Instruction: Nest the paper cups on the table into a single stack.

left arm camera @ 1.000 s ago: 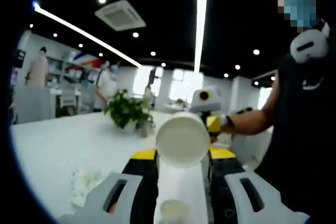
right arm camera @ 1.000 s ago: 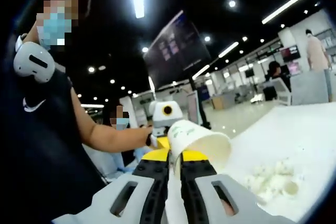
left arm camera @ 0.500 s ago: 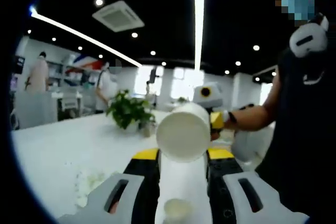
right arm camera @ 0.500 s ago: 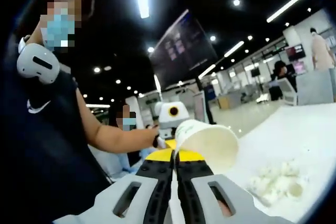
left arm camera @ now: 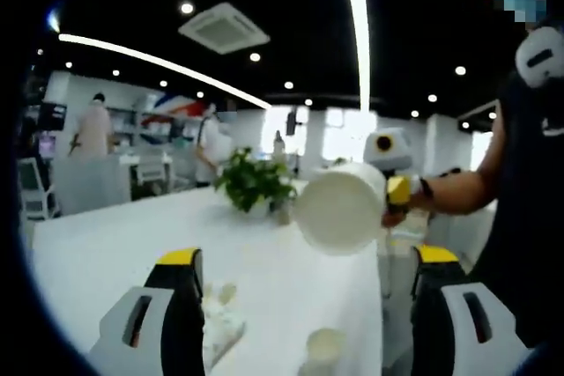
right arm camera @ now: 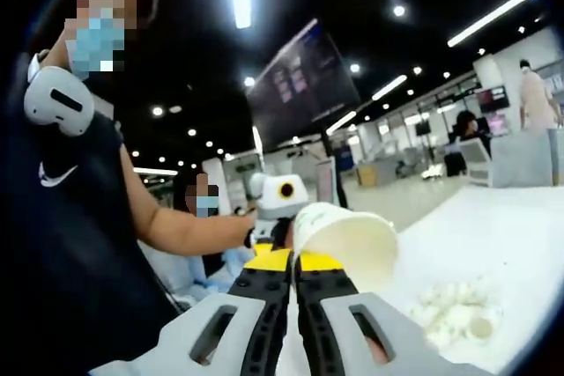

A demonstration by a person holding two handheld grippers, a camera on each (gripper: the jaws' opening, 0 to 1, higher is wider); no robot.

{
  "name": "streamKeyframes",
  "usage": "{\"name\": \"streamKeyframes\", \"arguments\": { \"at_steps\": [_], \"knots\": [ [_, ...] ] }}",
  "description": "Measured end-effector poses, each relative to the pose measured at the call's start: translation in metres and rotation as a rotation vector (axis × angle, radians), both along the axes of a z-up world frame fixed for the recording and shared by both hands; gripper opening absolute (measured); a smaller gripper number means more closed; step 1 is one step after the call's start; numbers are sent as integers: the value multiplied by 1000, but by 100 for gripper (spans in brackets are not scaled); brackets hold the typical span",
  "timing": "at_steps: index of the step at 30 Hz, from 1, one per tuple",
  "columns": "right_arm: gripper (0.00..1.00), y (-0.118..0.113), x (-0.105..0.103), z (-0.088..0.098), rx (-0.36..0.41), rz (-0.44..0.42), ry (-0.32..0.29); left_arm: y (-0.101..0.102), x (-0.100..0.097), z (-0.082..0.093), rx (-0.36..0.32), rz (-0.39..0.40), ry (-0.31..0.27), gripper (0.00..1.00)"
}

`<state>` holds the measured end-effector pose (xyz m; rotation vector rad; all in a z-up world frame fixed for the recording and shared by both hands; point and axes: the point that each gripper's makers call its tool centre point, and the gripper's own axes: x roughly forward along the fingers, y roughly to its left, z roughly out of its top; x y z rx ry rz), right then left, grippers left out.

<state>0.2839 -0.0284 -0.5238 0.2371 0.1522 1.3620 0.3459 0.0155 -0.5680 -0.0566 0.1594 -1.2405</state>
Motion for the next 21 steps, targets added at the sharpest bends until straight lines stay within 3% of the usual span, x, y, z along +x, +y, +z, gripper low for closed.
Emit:
{"name": "streamKeyframes", "arguments": {
  "at_steps": [6,13,17,21],
  "knots": [
    [0,-5,6,3,-35,-20,-10,5,1,-11,74,37,-3,99],
    [0,-11,13,13,-133,-50,-73,29,11,-32,161,133,15,99],
    [0,-14,18,23,-160,-57,-94,44,14,-36,164,198,30,99],
    [0,-17,20,28,-215,-54,-127,63,20,-49,220,280,10,99]
  ]
}}
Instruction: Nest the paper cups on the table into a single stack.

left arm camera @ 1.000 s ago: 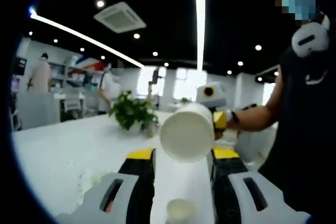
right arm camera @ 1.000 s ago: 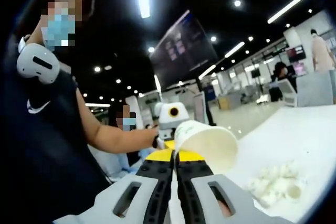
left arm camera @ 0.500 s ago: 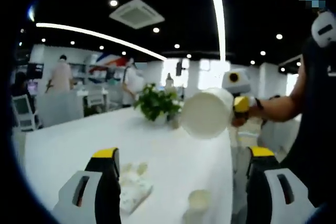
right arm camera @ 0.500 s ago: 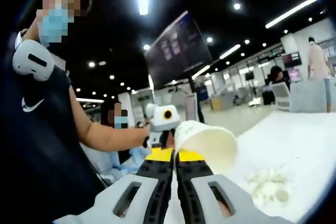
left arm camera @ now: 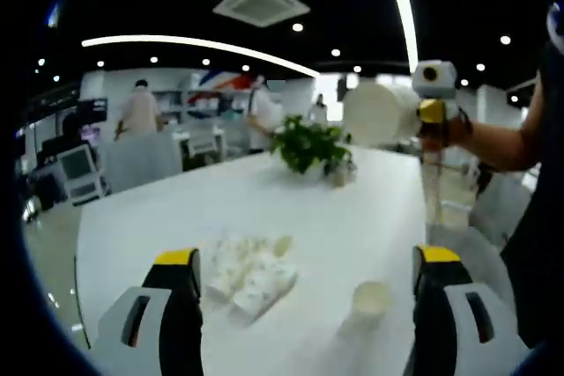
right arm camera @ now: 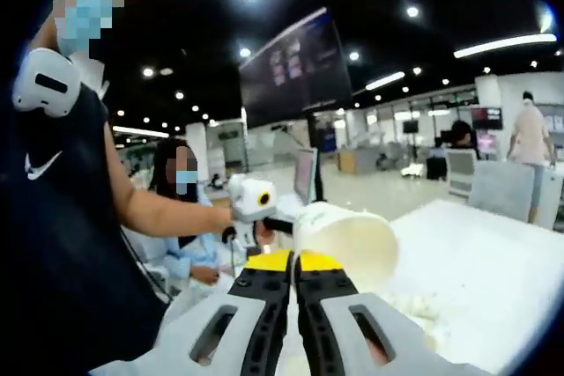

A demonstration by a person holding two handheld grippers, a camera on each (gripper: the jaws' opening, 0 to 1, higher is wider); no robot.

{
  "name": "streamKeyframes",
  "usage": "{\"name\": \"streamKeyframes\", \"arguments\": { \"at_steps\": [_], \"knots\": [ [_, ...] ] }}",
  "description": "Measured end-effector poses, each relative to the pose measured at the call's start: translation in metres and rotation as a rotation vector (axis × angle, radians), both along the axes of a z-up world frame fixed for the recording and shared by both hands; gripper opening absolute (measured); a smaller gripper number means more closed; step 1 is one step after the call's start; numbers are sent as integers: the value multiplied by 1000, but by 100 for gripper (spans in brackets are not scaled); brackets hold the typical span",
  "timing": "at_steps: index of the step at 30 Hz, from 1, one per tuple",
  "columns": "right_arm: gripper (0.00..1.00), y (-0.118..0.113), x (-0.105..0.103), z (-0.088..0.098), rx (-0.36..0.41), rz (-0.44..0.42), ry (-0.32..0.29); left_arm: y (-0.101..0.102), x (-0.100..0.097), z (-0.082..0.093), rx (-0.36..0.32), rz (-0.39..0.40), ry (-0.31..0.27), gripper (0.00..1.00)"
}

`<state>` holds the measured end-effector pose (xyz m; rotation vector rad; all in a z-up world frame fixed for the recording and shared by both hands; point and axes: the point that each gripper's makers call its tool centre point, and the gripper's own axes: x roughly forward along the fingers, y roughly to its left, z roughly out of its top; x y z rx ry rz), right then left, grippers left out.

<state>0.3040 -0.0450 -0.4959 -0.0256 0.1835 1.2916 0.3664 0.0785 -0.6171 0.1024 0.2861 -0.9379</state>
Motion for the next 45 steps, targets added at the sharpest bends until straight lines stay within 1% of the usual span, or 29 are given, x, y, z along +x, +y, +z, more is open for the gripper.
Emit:
{"name": "streamKeyframes", "arguments": {
  "at_steps": [2,3,4,5,6,9,11,16,20,21,22,23,25,27,29,30,32,35,38,42,45],
  "knots": [
    [0,0,0,1,-39,9,-11,4,-2,-6,-9,11,17,99],
    [0,-1,1,-1,-75,8,-15,7,-2,-10,-12,26,28,99],
    [0,0,2,-1,-101,10,-16,7,-5,-12,-4,34,29,99],
    [0,1,1,0,-128,16,-24,8,-8,-15,18,38,23,99],
    [0,2,1,1,-145,23,-32,10,-8,-19,32,40,18,99],
    [0,3,0,0,-223,42,-61,13,-10,-25,44,50,19,99],
    [0,7,0,-1,-264,55,-64,16,-12,-28,43,61,29,99],
    [0,12,3,0,-350,73,-107,22,-14,-35,65,78,32,99],
    [0,14,1,-3,-445,104,-123,29,-12,-39,53,104,37,99],
    [0,14,0,-4,-467,109,-126,30,-12,-40,48,111,52,99],
    [0,13,0,-5,-503,121,-128,31,-13,-43,46,113,66,99],
    [0,14,-1,-7,-525,130,-122,32,-13,-44,48,115,65,99],
    [0,11,0,-12,-601,142,-117,35,-15,-47,65,118,43,99],
    [0,10,-1,-16,-657,159,-105,35,-18,-50,70,116,49,99],
    [0,8,0,-21,-730,160,-108,36,-20,-53,72,116,56,99],
    [0,6,-1,-24,-774,174,-115,37,-20,-55,75,117,56,99],
    [0,5,-4,-29,-815,192,-99,39,-22,-58,77,120,61,99],
    [0,4,-7,-35,-893,216,-110,40,-23,-60,77,129,62,99],
    [0,5,-9,-38,-939,230,-113,42,-24,-63,92,135,62,99],
    [0,7,-12,-35,-982,241,-100,43,-23,-63,105,133,54,99],
    [0,7,-12,-31,-1019,242,-94,44,-21,-62,102,138,46,99]
  ]
}}
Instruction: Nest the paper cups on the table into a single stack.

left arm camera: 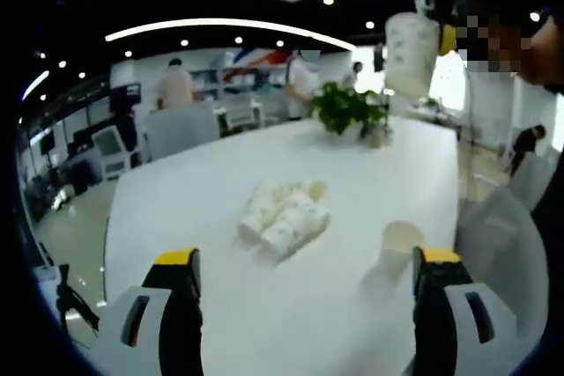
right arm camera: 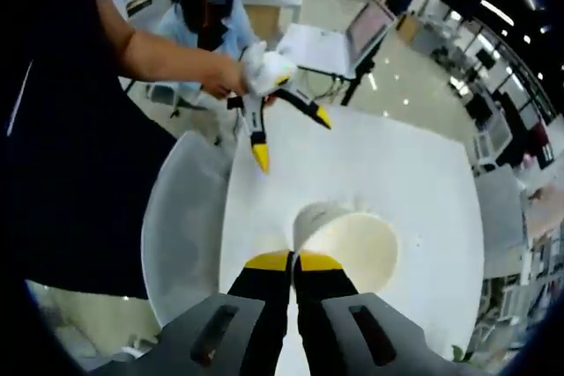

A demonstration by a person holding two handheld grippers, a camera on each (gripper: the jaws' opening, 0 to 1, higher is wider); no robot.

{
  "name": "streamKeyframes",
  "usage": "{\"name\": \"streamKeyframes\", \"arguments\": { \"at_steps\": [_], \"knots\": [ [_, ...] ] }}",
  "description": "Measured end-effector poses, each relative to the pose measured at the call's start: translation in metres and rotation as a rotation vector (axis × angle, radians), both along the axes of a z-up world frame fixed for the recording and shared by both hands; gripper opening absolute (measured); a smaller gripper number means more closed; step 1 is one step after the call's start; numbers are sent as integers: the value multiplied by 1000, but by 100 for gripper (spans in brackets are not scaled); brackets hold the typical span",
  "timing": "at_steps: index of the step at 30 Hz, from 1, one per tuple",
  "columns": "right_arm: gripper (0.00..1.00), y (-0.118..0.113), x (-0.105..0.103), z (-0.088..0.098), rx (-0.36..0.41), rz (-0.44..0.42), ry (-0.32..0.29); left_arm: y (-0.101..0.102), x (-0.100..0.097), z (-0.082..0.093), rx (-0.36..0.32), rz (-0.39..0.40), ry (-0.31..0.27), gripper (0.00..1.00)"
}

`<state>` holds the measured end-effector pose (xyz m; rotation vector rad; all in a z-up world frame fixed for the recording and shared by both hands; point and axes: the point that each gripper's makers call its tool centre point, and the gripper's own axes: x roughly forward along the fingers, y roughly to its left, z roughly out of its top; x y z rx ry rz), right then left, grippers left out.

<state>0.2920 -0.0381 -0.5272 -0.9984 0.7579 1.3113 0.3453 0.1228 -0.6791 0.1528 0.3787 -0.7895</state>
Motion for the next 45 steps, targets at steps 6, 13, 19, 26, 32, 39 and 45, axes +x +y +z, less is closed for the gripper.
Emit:
{"name": "streamKeyframes", "arguments": {
  "at_steps": [6,13,19,26,32,39,45],
  "knots": [
    [0,-1,2,-2,-54,-6,4,2,2,-1,0,5,4,99],
    [0,-1,5,-11,-88,-22,12,3,3,-4,1,8,16,99],
    [0,-1,7,-18,-104,-33,17,3,4,-7,0,11,19,99],
    [0,0,10,-27,-111,-66,23,3,5,-8,-3,16,20,99],
    [0,0,7,-38,-118,-72,33,5,5,-8,-5,22,18,99],
    [0,0,2,-51,-123,-81,42,5,5,-9,-5,24,22,99],
    [0,-2,-2,-62,-134,-92,56,5,4,-9,-4,25,22,99]
  ]
}}
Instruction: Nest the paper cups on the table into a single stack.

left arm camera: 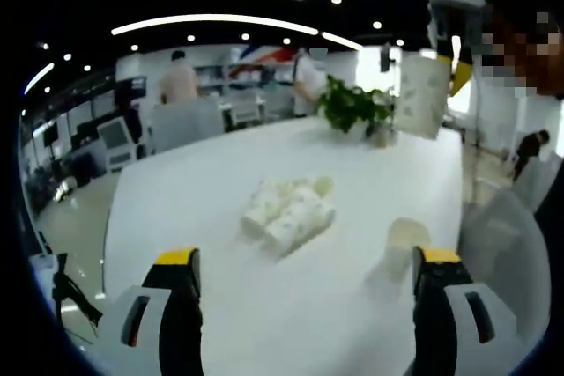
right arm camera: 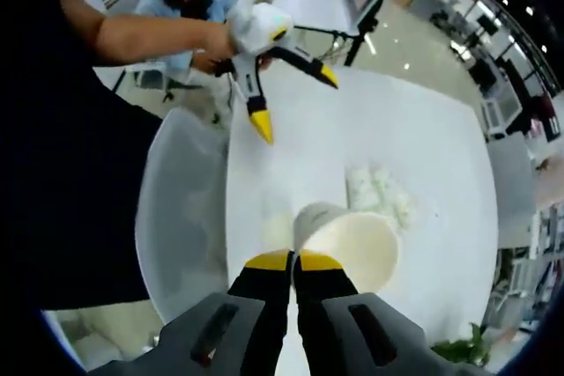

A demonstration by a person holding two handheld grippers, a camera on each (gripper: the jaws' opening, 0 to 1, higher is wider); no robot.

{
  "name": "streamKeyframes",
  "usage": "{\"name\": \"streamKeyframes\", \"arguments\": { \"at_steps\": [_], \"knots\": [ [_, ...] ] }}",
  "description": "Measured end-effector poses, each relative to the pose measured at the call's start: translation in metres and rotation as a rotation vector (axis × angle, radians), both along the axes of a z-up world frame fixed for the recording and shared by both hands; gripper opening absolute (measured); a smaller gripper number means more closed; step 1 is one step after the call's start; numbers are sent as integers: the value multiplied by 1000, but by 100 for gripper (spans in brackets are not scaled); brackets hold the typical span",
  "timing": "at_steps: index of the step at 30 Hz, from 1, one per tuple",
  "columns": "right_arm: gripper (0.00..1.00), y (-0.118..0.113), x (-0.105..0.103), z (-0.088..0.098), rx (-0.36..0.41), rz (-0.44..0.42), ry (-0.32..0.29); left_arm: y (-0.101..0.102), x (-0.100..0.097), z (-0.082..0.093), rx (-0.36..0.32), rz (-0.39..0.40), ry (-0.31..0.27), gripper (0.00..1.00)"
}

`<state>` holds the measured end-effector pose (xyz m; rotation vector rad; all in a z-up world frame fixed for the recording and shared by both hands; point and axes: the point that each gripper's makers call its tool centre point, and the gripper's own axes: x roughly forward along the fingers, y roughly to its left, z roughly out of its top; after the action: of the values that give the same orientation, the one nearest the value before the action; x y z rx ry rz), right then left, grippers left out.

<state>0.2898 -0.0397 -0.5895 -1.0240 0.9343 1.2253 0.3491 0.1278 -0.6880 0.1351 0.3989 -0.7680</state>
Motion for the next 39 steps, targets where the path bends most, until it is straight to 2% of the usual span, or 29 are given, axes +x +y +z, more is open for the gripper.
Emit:
{"name": "streamKeyframes", "arguments": {
  "at_steps": [39],
  "knots": [
    [0,1,-11,-55,-46,-55,89,8,-4,-6,14,19,14,99]
  ]
}}
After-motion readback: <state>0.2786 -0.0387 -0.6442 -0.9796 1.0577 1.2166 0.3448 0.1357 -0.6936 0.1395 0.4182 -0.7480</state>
